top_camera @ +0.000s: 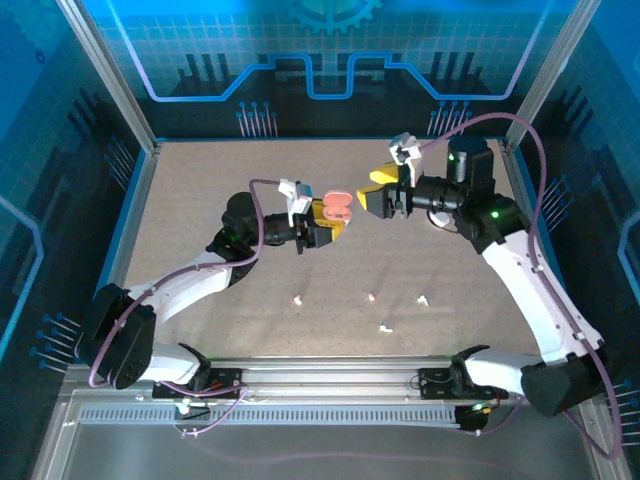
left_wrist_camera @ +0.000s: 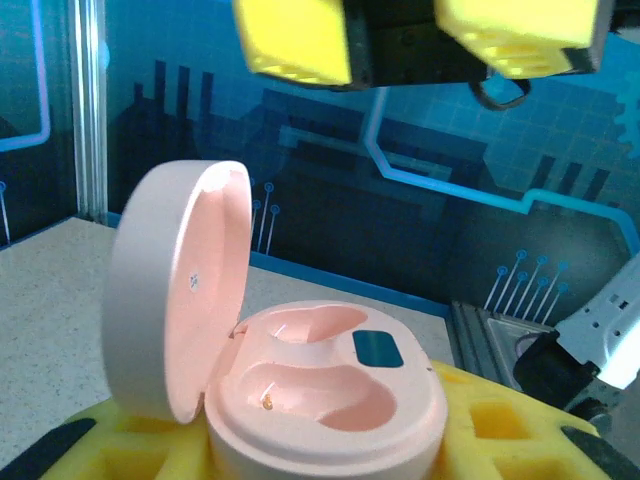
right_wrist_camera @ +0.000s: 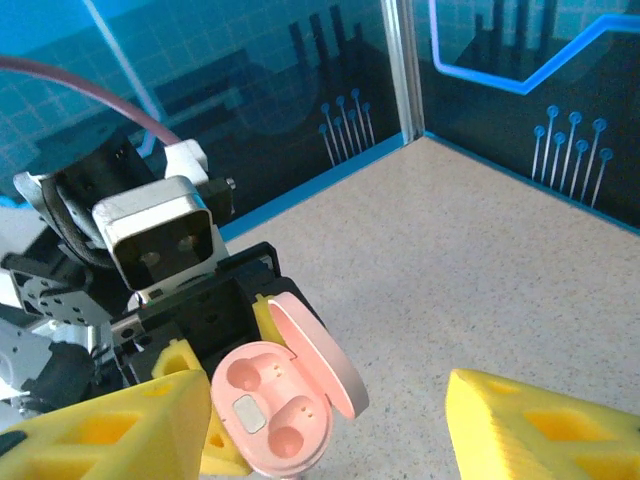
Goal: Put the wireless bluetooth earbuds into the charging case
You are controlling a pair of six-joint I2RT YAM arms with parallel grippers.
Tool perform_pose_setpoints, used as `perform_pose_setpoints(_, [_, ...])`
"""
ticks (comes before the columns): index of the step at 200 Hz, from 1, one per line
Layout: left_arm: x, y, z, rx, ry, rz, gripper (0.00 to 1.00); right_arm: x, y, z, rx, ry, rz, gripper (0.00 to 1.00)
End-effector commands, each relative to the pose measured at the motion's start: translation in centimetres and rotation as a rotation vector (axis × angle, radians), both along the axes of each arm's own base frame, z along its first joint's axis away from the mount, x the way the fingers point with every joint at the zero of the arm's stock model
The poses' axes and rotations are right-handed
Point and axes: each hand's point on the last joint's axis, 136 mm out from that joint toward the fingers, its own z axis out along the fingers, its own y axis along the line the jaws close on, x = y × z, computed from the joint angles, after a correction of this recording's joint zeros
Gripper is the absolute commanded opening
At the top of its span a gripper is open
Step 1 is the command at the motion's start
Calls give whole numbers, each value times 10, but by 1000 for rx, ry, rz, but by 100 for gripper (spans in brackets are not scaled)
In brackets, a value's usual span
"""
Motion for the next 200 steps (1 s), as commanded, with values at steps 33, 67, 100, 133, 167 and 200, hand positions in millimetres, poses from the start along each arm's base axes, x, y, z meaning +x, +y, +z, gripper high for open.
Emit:
perform_pose_setpoints(33, [8, 6, 12, -53, -56, 80, 36, 23, -52, -50, -31, 266, -348, 68])
perform_pose_setpoints(67, [10, 14, 15, -58, -89, 140, 35, 19, -100, -160, -104, 763, -627, 58])
perform_pose_setpoints(100, [11, 20, 20, -61, -118, 184, 35, -10, -79, -245, -201, 1035, -533, 47])
perform_pose_setpoints(133, [11, 20, 20, -52, -123, 187, 36, -29, -63, -305, -347, 1136, -524, 45])
perform_pose_setpoints(167, [9, 22, 20, -49, -125, 195, 36, -35, -42, -331, -478, 1125, -478, 47])
perform_pose_setpoints(200, [9, 21, 18, -43, -122, 191, 36, -27, -23, -341, -564, 1077, -395, 45])
